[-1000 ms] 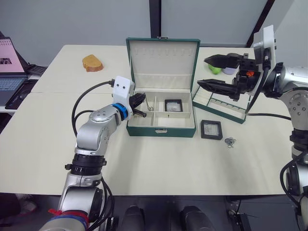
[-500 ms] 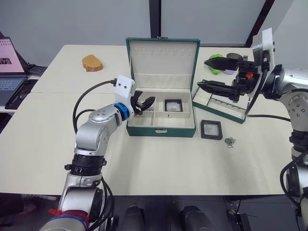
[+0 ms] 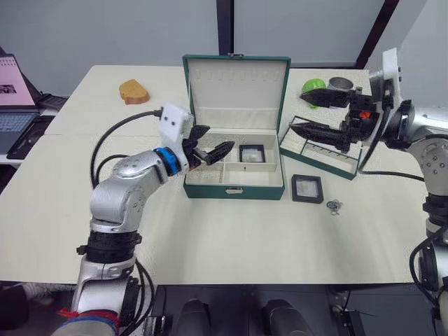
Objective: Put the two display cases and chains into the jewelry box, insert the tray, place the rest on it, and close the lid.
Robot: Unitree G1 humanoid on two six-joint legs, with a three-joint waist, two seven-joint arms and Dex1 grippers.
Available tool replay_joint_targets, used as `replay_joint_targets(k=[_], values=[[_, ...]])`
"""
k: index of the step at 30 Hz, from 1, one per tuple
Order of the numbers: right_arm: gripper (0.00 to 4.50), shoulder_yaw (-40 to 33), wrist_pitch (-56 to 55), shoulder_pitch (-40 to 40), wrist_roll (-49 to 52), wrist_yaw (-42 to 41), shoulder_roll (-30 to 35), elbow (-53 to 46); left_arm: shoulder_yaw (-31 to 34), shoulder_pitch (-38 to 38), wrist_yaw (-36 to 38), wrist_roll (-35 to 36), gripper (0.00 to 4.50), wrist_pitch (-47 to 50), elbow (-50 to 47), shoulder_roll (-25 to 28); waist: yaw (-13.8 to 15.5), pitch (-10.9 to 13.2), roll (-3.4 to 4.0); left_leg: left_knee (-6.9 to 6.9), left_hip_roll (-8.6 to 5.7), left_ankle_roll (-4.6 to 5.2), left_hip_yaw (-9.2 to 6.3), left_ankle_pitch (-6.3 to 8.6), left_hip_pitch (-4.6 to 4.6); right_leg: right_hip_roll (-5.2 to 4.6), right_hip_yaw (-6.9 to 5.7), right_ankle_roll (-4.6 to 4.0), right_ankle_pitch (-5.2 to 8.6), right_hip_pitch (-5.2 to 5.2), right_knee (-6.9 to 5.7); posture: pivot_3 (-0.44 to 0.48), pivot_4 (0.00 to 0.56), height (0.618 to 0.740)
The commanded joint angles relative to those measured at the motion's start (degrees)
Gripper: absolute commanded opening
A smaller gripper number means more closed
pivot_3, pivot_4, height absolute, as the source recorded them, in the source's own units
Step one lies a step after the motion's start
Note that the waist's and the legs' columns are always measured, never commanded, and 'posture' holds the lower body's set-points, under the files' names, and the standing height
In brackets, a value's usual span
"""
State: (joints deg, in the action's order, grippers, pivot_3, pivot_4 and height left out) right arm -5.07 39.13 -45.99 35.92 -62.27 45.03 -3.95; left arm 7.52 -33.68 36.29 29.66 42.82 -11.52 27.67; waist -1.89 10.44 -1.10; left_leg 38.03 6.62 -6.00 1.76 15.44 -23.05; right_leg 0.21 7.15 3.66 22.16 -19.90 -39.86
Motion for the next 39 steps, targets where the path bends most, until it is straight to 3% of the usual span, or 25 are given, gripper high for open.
replay_joint_targets(k=[1,8,11,19,26,39], values=[[4.5,-4.2,-0.2,3.0,0.9,-1.1,3.2,-1.1,9.5,1.7,3.6,8.8,4.46,3.0,-5.5,4.4,0.0,0.0,-0.01,-0.02,0.0,0.0,-0.01,0.0,0.0,0.0,-0.02,0.0,0.0,0.01,0.0,0.0,0.15,0.74],[4.5,-10.6,-1.8,14.4,-0.2,0.8,6.1,0.2,18.0,13.2,3.9,7.3,4.46,2.1,-3.4,14.6,0.0,0.0,-0.02,-0.07,0.0,0.0,-0.01,0.0,0.11,-0.01,-0.01,0.0,0.0,0.14,0.06,0.0,0.15,0.74],[4.5,-14.3,-4.3,22.0,-2.2,4.4,4.9,1.0,22.0,18.3,2.2,4.2,4.46,-1.9,1.2,15.7,0.1,0.0,-0.04,-0.08,0.0,0.0,-0.03,0.0,0.11,-0.01,-0.02,0.0,0.0,0.14,0.06,0.0,0.15,0.74],[4.5,-21.1,-14.7,34.3,-6.9,14.9,-2.5,3.2,23.6,23.7,-4.8,-2.7,4.46,-12.7,7.8,11.6,0.2,0.0,-0.03,-0.08,-0.02,-0.01,-0.02,0.0,0.13,-0.02,-0.03,0.0,0.0,0.18,0.04,0.0,0.15,0.74],[4.5,-23.1,-24.9,37.4,-9.7,22.8,-10.3,4.9,23.1,27.2,-9.8,-6.7,4.46,-19.2,12.0,7.7,-0.1,0.0,-0.02,-0.12,0.01,-0.01,0.04,0.0,0.17,0.02,0.04,0.0,0.0,0.14,-0.03,0.0,0.15,0.74],[4.5,-21.6,-31.5,38.1,-11.9,23.3,-11.1,12.7,23.0,28.0,-15.5,-7.9,4.46,-23.5,12.9,4.2,0.1,0.0,-0.01,-0.1,0.0,-0.01,0.07,0.0,0.21,0.0,0.04,0.0,0.0,0.21,-0.04,0.0,0.15,0.74]])
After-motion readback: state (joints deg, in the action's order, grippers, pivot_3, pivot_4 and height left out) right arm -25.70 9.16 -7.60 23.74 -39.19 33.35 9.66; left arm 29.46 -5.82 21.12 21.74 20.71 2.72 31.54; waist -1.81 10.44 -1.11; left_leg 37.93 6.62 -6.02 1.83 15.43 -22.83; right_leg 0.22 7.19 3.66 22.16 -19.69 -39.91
